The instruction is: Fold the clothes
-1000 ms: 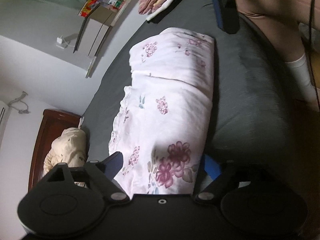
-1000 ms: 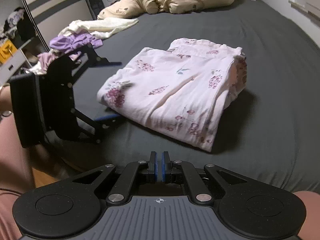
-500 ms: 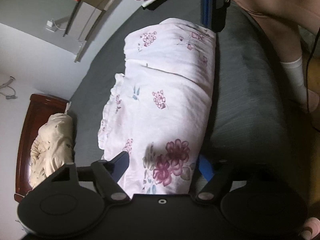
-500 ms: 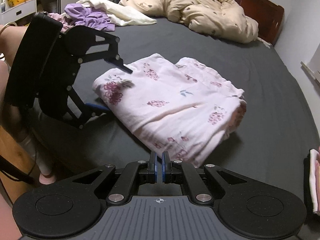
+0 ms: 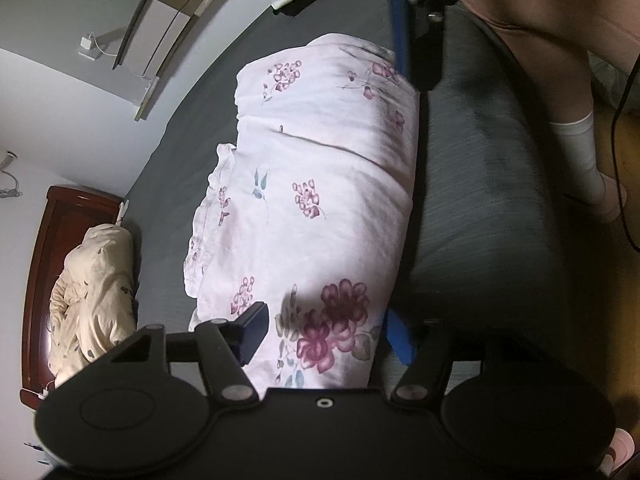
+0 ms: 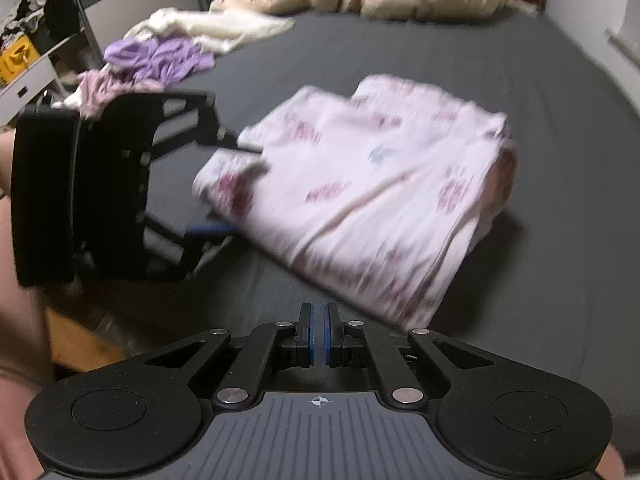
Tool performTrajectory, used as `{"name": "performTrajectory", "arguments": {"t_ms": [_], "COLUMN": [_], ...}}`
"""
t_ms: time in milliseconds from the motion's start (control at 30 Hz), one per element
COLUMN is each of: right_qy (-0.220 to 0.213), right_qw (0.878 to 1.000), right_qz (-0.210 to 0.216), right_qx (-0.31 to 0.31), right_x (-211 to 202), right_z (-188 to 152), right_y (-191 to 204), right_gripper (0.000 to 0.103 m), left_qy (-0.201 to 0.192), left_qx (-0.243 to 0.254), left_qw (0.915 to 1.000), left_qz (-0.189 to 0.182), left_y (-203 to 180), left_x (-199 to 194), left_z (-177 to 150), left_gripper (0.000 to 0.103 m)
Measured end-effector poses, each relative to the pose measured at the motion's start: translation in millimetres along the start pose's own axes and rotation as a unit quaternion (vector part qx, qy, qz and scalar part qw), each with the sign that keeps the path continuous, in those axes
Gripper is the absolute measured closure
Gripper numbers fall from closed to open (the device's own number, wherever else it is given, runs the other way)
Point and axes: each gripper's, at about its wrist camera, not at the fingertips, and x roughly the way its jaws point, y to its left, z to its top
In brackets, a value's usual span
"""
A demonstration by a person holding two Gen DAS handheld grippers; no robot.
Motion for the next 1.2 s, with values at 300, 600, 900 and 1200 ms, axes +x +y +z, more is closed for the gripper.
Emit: {"name": "performTrajectory", "arguments": {"t_ms": [300, 600, 900, 1200], "right_qy": [-0.007, -0.004, -0.036, -0.082], "right_qw": [0.999, 0.994, 0.989, 0.995], "right_qz": [0.019, 0.083, 0.093, -0.05], "right_qx": [0.031, 0.066, 0.106, -0.034], "right_x": [2, 2, -6, -23], "right_z": [-18, -19, -18, -12], "right_y": [-6, -14, -23, 8], "right_gripper": [0.101, 0.101, 0.004, 0.004], "left_qy": [-0.002, -0.001, -0.005, -0.009], "left_qx": [0.0, 0.002, -0.013, -0.006], "left_qw": [1.0, 1.0, 0.9998, 0.9998], "left_qz": [0.006, 0.007, 0.011, 0.019], "left_y": [1, -1, -4, -6], "left_x": [2, 3, 2, 0], "left_z": [-1, 1, -1, -2], "left_gripper": [0.037, 0.037, 0.037, 0.035]}}
